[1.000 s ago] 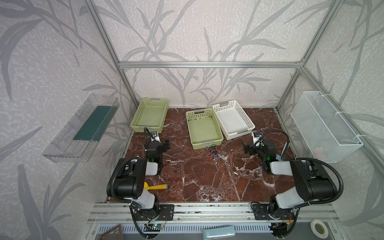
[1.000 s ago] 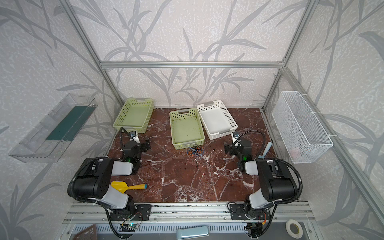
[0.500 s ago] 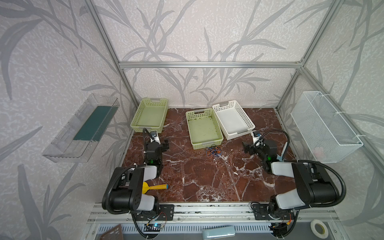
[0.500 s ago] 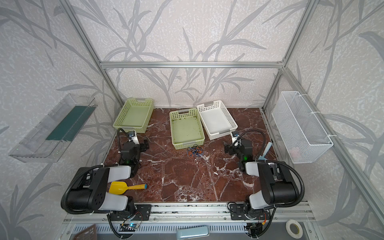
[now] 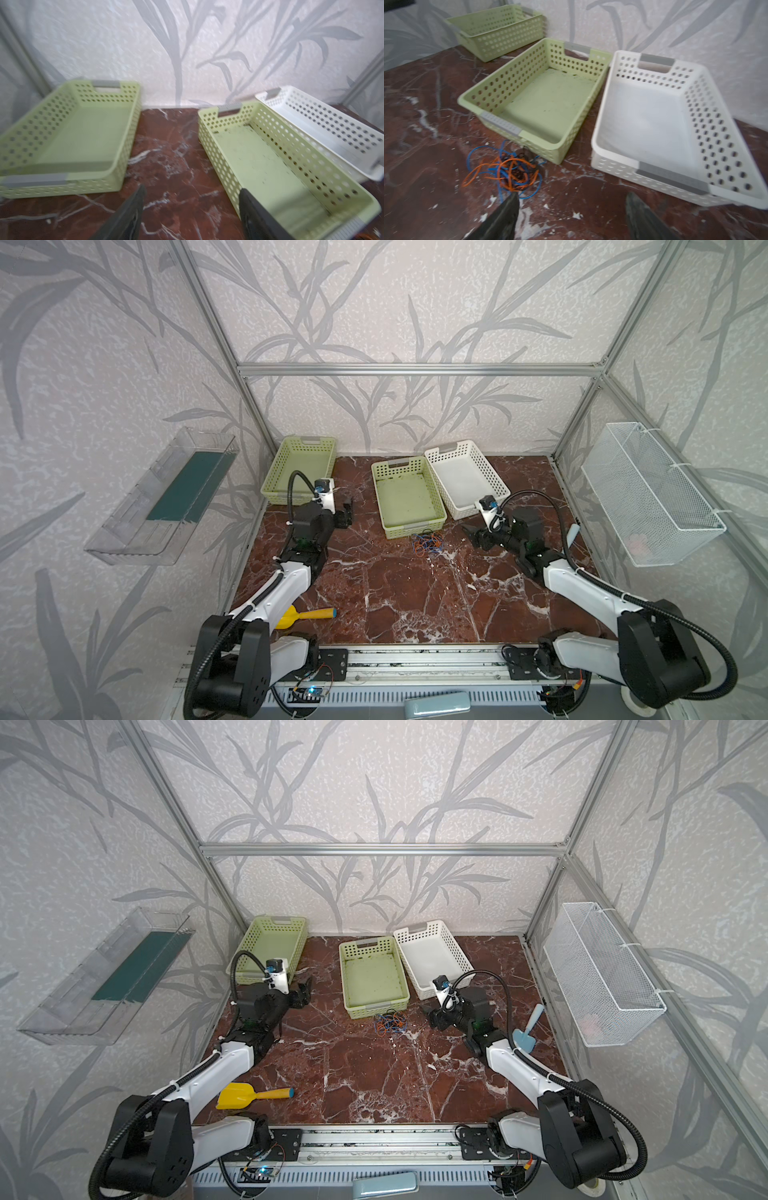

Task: Untangle the cables
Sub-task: 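Move both grippers forward toward the tangled orange, blue and black wires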

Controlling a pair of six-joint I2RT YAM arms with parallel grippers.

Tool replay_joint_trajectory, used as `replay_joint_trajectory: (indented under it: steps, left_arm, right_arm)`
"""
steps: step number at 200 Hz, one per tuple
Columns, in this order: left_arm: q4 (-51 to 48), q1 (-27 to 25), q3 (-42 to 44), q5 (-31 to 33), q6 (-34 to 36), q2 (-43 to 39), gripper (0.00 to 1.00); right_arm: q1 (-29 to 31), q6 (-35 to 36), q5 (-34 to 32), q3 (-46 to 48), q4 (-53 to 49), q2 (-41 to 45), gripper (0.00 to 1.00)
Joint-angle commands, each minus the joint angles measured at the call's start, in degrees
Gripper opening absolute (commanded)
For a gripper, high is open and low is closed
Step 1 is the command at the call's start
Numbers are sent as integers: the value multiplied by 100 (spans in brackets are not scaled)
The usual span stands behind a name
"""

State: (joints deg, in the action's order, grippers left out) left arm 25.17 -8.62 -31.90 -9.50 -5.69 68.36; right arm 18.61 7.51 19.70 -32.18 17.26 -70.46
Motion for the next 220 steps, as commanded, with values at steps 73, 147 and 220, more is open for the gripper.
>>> replay_joint_trajectory:
  steps: [73,147,220]
  left_arm:
    - [-356,-1074,17,-1429,-242,585,46]
    - [573,-1677,-57,-2097,-430,1763,35]
    - [770,-2128,-281,-1828,-325,2199,32]
  right_arm:
    - [1478,-1165,-2,-421,-337,-1052,52]
    - [1551,-1466,-468,-774,-164,-1658,36]
    - [1528,-1435,-968,-969,-632,-1553,22]
